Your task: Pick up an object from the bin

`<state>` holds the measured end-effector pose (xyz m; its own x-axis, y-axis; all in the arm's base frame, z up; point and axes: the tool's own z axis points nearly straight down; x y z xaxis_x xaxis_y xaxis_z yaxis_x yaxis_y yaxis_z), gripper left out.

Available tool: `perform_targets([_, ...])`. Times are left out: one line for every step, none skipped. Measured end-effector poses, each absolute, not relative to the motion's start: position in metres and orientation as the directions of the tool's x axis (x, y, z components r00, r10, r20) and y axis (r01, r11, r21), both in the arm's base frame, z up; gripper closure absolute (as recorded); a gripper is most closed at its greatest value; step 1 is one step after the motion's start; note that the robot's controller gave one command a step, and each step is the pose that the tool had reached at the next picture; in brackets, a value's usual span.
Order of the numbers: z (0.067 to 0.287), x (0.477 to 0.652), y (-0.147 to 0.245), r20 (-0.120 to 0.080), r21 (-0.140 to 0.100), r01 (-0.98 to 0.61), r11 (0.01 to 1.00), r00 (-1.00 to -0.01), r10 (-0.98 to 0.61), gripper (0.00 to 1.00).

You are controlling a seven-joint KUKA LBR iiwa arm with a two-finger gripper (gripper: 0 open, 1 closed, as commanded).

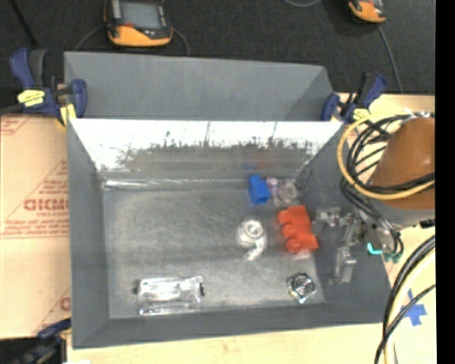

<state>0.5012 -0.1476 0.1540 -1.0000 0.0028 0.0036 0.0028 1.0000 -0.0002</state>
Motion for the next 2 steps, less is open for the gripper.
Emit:
perform_targets([0.075, 0.479, -0.149, -0.012, -0.007, -0.353, 0.936, -0.936, -0.353, 0.00])
perform_targets([0.075, 0.477, -0.126, -0.007, -0.010, -0.637, 0.771, -0.771, -0.637, 0.00])
